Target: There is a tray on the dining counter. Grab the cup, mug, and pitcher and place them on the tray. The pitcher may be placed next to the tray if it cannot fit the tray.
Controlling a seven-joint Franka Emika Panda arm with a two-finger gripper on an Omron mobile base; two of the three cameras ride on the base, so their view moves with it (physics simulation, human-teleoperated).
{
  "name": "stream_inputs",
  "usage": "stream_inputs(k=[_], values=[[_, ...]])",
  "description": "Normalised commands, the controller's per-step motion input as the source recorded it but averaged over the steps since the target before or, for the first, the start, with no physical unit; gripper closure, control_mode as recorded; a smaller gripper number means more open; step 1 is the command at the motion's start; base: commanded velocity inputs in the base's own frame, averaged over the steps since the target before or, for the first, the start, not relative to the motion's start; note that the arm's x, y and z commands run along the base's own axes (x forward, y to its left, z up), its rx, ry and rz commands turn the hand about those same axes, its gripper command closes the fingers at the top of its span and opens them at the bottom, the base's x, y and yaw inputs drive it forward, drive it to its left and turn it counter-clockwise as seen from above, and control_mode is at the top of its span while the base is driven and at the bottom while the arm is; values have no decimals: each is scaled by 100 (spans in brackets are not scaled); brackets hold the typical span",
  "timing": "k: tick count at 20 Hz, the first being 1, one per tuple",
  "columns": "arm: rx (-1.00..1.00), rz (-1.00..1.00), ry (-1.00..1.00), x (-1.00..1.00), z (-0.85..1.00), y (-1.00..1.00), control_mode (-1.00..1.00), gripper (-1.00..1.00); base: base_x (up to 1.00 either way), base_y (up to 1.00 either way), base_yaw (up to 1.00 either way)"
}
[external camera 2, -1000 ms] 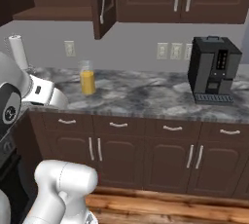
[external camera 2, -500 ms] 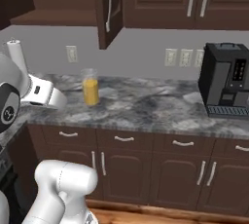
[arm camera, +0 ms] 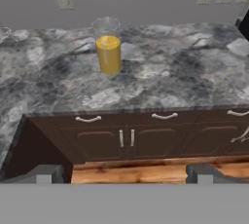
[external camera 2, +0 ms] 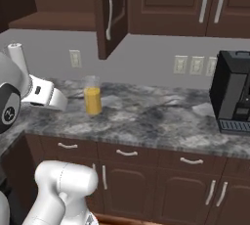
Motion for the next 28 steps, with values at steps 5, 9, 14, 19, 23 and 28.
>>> stream_inputs(k=[5, 9, 14, 19, 23, 28], values=[[0, 0, 0, 0, 0, 0, 100, -100, 48, 5, 9], [0, 0, 0, 0, 0, 0, 100, -100, 56, 3, 3], [0, 0, 0, 0, 0, 0, 100, -100, 46, 1, 0], [0, 0, 0, 0, 0, 0, 100, -100, 10, 8, 0], [0, 0, 0, 0, 0, 0, 100, -100, 5, 17, 0], [0, 0, 0, 0, 0, 0, 100, -100, 16, 22, 0]])
